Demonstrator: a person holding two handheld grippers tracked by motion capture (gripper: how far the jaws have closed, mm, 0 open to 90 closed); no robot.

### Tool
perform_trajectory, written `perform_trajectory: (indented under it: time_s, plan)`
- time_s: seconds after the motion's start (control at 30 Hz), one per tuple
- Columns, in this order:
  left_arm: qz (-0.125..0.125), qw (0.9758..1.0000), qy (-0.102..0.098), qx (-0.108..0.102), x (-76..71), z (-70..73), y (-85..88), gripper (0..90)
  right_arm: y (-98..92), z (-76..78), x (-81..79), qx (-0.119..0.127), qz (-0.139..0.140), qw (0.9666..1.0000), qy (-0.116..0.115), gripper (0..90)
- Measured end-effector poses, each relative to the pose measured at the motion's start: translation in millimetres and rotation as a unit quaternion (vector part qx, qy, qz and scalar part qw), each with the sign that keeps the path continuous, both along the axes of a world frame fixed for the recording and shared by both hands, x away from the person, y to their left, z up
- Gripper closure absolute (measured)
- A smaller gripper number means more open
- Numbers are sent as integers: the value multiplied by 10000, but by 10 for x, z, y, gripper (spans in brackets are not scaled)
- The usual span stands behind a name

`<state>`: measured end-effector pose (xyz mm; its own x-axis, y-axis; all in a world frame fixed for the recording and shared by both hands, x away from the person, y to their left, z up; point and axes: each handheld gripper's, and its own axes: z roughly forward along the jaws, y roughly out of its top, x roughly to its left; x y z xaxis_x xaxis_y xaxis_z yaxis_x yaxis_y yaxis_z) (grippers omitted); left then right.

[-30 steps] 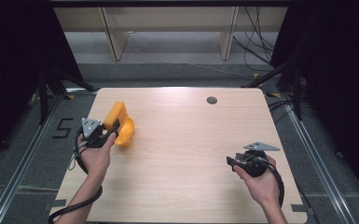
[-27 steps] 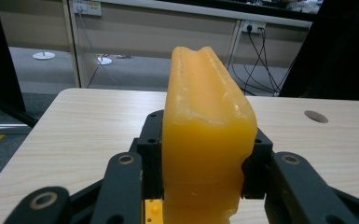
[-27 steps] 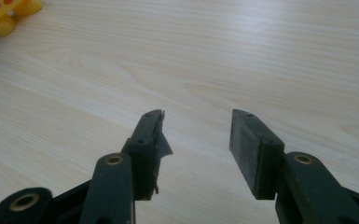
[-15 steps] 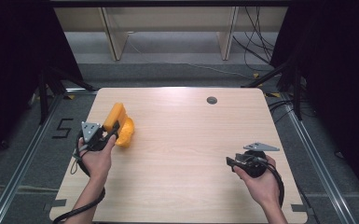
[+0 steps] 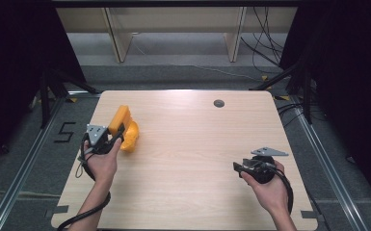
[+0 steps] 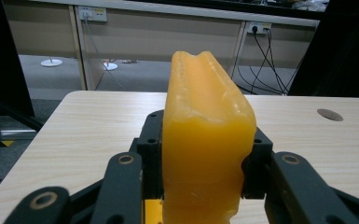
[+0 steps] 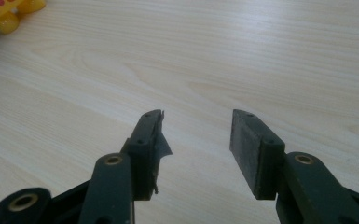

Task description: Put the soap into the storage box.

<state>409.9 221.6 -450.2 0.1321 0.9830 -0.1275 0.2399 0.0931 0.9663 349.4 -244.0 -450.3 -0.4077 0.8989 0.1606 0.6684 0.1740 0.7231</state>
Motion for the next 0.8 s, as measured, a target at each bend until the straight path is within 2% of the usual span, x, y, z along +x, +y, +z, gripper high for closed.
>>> perform_trajectory:
  time_s: [0.13,0.17,0.2,0.23,0.27,0.37,0.43,0.47,0.5,0.57,0.6,0.67,0.7,0.77,0.8]
  plan:
    - [34,10000,-22,17,15,-9,-15,606,6,-5,3,26,-7,10000,28,542]
    - [23,10000,-11,29,18,-10,-13,606,-4,-20,10,-75,43,9999,-69,543]
    - [19,10000,-13,-12,25,-14,-17,606,-6,-12,4,-108,40,9999,-37,542]
    - [0,10000,-13,38,33,-17,-20,607,-7,-12,5,-110,44,9999,-40,542]
    - [4,10000,-17,77,37,-20,-23,606,0,-7,7,-16,13,10000,-3,543]
    - [48,9999,-18,87,48,-34,-18,606,2,-5,7,13,7,10000,-10,542]
    - [45,9999,-18,93,54,-50,-20,606,-2,-8,7,-10,36,10000,-12,542]
    - [42,9999,-21,118,56,-57,-22,606,-9,-16,10,-117,67,9999,-77,542]
    - [61,9999,-15,136,58,-62,-27,607,-3,-18,13,-33,64,10000,-48,542]
    - [82,9999,-27,131,65,-73,-31,607,12,-6,5,-25,6,10000,13,542]
    - [81,9999,-18,128,67,-76,-34,607,33,4,-13,35,-80,9999,123,542]
    - [84,9999,-13,112,73,-87,-43,606,34,2,-13,34,-74,9999,129,541]
    - [73,9999,-12,127,74,-97,-49,607,12,-4,3,-77,12,10000,16,541]
    - [91,9998,-16,159,75,-117,-63,606,5,-15,8,-99,39,9999,18,541]
    - [102,9998,-20,140,76,-131,-66,607,6,-24,13,-3,54,10000,47,540]
